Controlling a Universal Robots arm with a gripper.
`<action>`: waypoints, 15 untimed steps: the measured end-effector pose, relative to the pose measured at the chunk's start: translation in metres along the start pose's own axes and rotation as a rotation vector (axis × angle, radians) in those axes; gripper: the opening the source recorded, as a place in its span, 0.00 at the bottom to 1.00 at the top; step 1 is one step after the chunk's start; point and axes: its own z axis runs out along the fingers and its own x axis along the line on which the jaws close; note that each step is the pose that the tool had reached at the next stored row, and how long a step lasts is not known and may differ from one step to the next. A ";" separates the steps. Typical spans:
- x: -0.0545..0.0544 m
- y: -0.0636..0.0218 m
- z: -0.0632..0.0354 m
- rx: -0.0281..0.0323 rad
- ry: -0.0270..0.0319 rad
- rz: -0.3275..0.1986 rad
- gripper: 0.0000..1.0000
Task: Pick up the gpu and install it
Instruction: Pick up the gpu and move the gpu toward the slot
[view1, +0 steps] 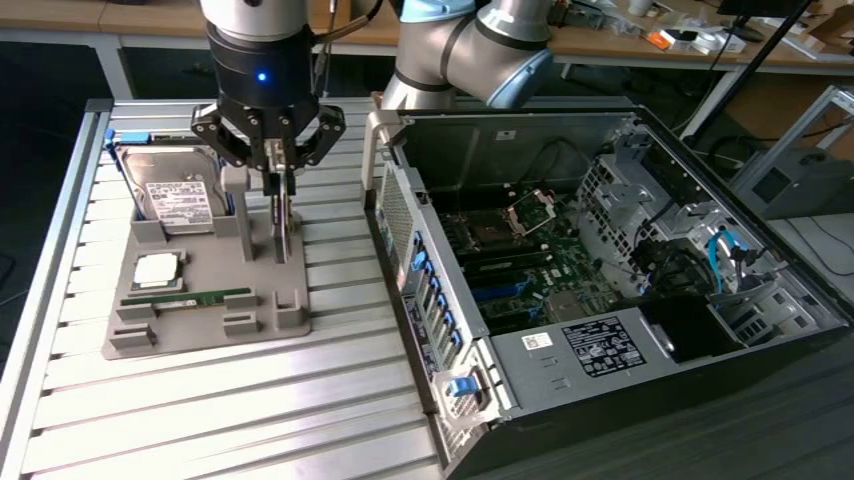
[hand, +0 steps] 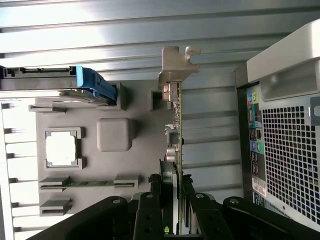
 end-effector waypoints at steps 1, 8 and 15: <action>0.000 0.0000 -0.0005 -0.0001 0.0000 0.000 0.27; 0.000 0.0002 -0.0047 -0.0003 0.0000 0.000 0.27; 0.000 0.0005 -0.0104 -0.0005 0.0000 0.000 0.27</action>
